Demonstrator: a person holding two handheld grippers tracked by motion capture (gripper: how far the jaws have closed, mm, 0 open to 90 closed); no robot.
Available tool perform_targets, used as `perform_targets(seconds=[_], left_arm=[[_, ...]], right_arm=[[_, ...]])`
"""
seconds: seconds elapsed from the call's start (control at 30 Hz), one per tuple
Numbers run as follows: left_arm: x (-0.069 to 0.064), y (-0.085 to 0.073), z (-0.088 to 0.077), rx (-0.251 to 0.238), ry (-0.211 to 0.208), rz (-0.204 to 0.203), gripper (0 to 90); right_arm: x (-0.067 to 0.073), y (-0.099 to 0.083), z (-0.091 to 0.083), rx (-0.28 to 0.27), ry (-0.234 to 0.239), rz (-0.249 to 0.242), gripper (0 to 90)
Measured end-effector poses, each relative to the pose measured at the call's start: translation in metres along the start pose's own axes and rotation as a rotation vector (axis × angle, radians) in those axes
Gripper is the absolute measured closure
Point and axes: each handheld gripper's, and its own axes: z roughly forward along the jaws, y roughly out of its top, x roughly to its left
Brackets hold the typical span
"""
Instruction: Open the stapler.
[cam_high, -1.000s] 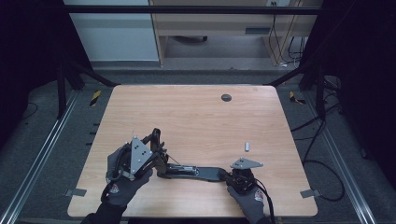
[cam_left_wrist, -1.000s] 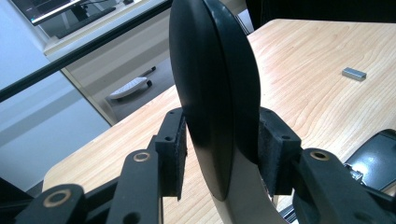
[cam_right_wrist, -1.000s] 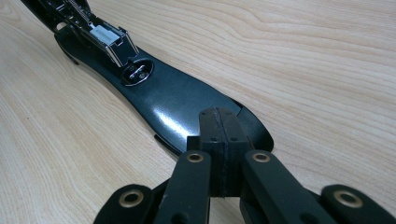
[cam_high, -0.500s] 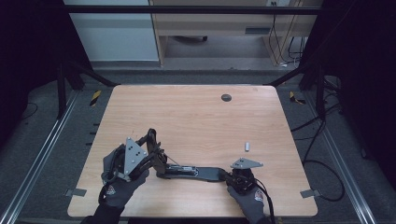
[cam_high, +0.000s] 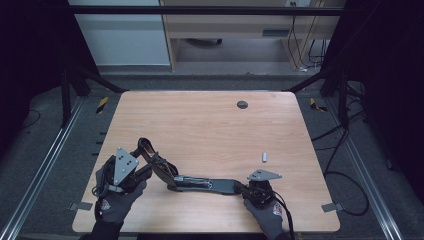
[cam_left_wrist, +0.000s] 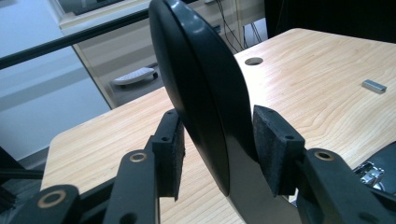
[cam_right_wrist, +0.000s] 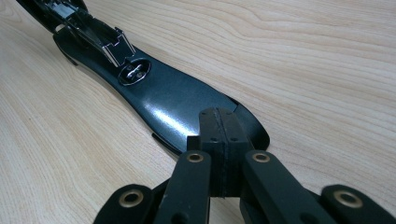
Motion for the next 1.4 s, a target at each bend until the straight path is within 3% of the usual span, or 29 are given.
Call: perform_targets(seconds=[0.27, 0.4, 0.53, 0.87, 1.13, 1.4], left_arm=[[0.009, -0.010, -0.003, 0.004, 0.018, -0.034, 52.8], [0.012, -0.017, -0.003, 0.000, 0.043, -0.026, 50.6], [0.017, -0.022, -0.003, -0.001, 0.039, -0.060, 49.6], [0.022, -0.029, -0.004, 0.007, 0.050, -0.067, 47.1], [0.029, -0.039, -0.005, 0.000, 0.052, -0.111, 44.9], [0.029, -0.041, -0.006, -0.002, 0.060, -0.094, 43.2]], right_arm=[[0.000, 0.000, 0.000, 0.001, 0.003, 0.008, 90.0], [0.001, 0.000, 0.000, 0.003, 0.000, -0.003, 90.0], [0.001, 0.000, 0.000, 0.004, 0.000, -0.004, 90.0], [0.000, 0.001, 0.000, 0.010, 0.000, -0.008, 90.0], [0.000, 0.001, 0.000, 0.009, 0.000, -0.008, 90.0], [0.000, 0.002, 0.001, 0.009, -0.001, -0.011, 90.0]])
